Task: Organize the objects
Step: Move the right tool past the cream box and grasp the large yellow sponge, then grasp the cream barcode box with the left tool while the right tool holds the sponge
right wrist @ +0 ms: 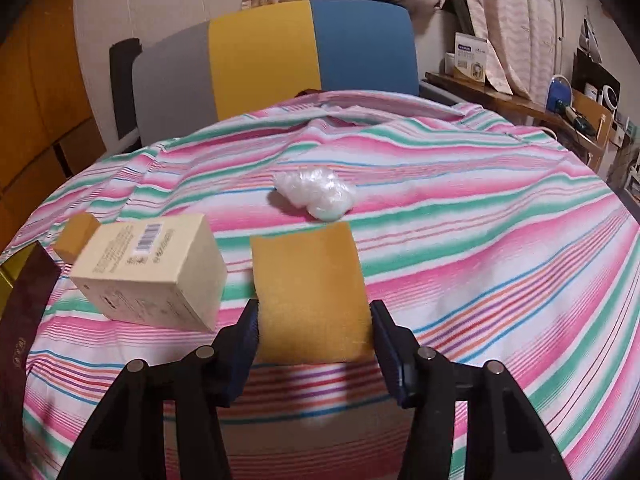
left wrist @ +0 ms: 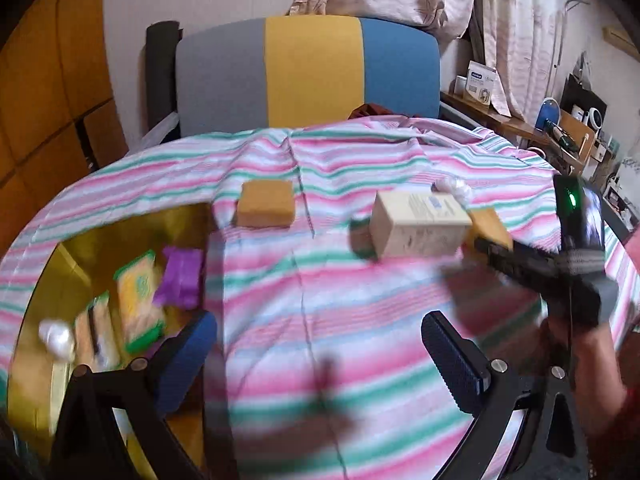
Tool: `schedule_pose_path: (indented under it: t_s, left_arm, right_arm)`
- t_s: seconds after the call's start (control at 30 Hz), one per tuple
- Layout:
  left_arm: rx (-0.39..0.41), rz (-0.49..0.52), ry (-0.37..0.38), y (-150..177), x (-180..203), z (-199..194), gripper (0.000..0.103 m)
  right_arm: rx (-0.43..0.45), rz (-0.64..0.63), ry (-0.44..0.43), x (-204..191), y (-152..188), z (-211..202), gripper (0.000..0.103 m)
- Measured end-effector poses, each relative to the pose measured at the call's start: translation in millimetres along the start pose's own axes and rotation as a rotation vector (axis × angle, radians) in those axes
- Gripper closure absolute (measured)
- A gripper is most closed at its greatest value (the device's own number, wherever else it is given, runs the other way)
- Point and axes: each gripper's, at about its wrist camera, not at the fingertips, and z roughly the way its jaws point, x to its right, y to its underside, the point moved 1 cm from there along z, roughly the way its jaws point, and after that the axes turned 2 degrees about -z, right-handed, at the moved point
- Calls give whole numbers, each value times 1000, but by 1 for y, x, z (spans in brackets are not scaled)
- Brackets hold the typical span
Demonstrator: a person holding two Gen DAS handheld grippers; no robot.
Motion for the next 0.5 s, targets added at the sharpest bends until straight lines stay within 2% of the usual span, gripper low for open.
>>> schedule_pose_path:
  t_s: [0.1,0.23,0.4,0.5]
  left_arm:
    - [-4,5,32,-26,3,22,0]
    - [3,-28,30,-57,6,48,0]
    - [56,37,-1,-89,27,73,0]
    - [60,49,32,-104,36,91,0]
  right_arm:
    - [10,-1,9,0,2,-1,49]
    - [32,-20,86,-3,4,-5,49]
    - [46,-3,124,0,6,-8,49]
    - [40,18,124,5,7,-6,49]
